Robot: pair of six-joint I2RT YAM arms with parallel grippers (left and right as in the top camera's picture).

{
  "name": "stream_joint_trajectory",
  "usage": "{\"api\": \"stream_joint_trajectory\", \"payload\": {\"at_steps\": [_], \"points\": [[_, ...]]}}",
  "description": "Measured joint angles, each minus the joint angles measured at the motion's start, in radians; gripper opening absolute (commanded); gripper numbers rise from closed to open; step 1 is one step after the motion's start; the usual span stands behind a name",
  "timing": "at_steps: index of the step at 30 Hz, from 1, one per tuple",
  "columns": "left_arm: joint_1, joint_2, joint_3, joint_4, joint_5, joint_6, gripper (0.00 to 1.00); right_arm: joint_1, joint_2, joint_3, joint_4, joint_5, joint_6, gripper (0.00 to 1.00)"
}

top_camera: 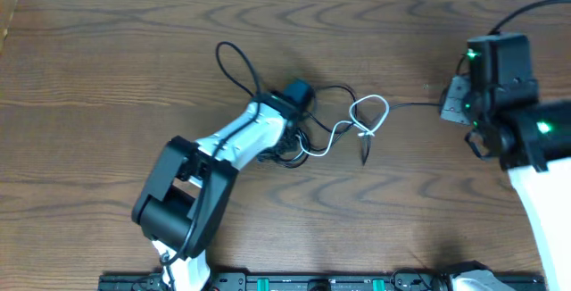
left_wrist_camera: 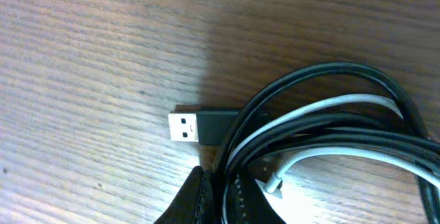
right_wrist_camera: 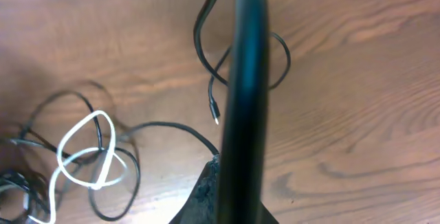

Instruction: Untangle cables

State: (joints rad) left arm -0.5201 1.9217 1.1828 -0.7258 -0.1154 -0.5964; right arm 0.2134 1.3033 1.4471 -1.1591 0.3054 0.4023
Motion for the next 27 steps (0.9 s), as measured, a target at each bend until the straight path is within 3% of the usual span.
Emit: {"api": "stream_joint_trajectory", "payload": {"at_steps": [10, 13, 16, 18, 26, 27], "points": [[0.201, 0.001, -0.007, 0.005, 0.412, 0.163, 0.08, 0.0, 0.228, -0.036, 0.0, -0.037, 0.0, 0.04], [0.237, 0.011, -0.021, -0.003, 0.541, 0.223, 0.08, 0.0, 0.3, -0.036, 0.0, -0.066, 0.003, 0.22], [0.241, 0.023, -0.037, -0.011, 0.652, 0.265, 0.08, 0.0, 0.367, -0.037, 0.0, -0.109, -0.005, 0.64], [0.24, 0.031, -0.042, -0.012, 0.702, 0.284, 0.08, 0.0, 0.41, -0.037, 0.003, -0.158, -0.028, 0.75], [0.238, 0.052, -0.046, -0.011, 0.792, 0.322, 0.1, 0.0, 0.459, -0.019, -0.027, -0.407, -0.159, 0.75], [0.238, 0.053, -0.047, -0.011, 0.796, 0.326, 0.14, 0.0, 0.455, -0.008, -0.03, -0.439, -0.171, 0.73]]}}
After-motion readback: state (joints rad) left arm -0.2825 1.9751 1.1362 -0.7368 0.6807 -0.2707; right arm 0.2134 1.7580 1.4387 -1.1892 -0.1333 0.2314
